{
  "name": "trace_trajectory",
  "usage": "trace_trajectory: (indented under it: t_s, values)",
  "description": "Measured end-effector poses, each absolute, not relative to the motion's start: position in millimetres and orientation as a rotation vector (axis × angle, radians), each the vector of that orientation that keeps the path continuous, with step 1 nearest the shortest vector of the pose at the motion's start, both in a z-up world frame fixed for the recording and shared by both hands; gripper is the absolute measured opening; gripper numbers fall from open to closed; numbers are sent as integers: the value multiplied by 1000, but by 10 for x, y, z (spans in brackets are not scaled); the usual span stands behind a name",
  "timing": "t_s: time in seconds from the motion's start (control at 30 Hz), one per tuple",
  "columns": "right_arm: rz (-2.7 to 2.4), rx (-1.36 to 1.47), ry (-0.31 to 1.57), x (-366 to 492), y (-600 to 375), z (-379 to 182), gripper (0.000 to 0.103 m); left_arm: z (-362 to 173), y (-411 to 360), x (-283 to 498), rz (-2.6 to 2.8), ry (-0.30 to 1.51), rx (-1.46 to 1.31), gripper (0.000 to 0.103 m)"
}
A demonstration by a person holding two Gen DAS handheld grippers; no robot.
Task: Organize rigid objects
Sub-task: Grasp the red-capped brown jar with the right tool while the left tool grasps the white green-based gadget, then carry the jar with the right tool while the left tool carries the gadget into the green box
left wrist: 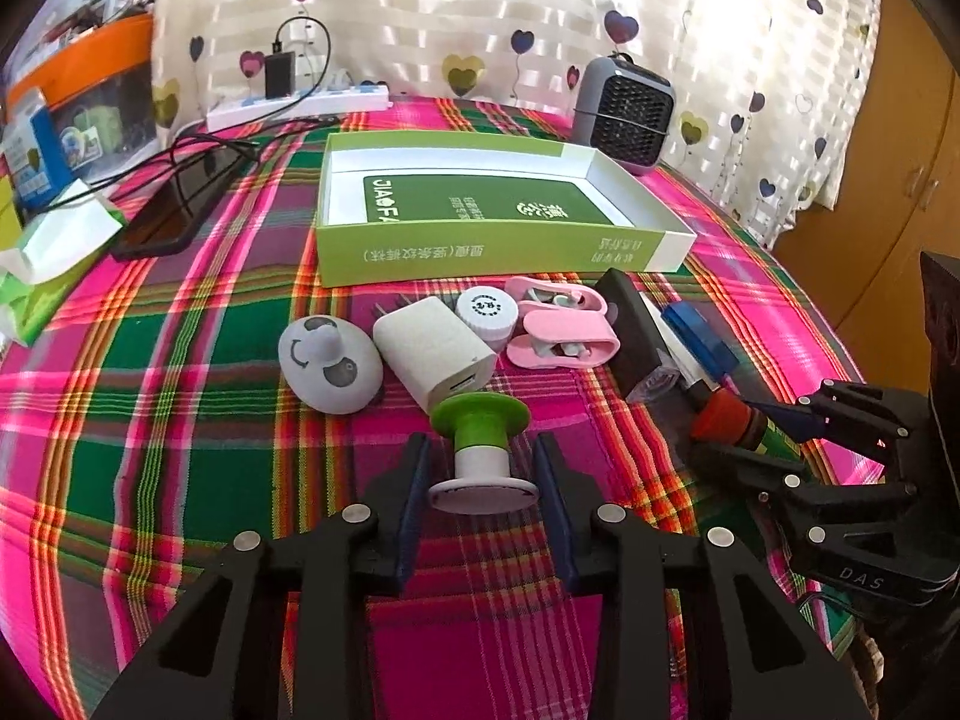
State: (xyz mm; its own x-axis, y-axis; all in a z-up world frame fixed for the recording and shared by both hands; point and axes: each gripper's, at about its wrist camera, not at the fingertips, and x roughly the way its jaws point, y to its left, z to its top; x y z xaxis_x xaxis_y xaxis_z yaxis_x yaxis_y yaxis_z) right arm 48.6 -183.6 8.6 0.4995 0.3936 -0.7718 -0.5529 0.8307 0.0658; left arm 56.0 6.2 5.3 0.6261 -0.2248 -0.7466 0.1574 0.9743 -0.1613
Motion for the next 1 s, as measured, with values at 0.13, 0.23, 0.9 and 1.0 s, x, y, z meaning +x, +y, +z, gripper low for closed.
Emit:
trace_trajectory:
  t_s: [0.13,0.23,0.9,1.0]
  values:
    - [574,-191,877,475,-1836,87,34,55,62,560,-220,867,-83,33]
    - [572,-184,877,471,-1842,88,34,61,61,562,-219,865,-80,33]
    - [586,-69,863,461,-1935,221,33,299,18,504,-248,821,-102,33]
    - [584,-63,843,464,-1948,310,33,390,13,510,-255,804,-103,33]
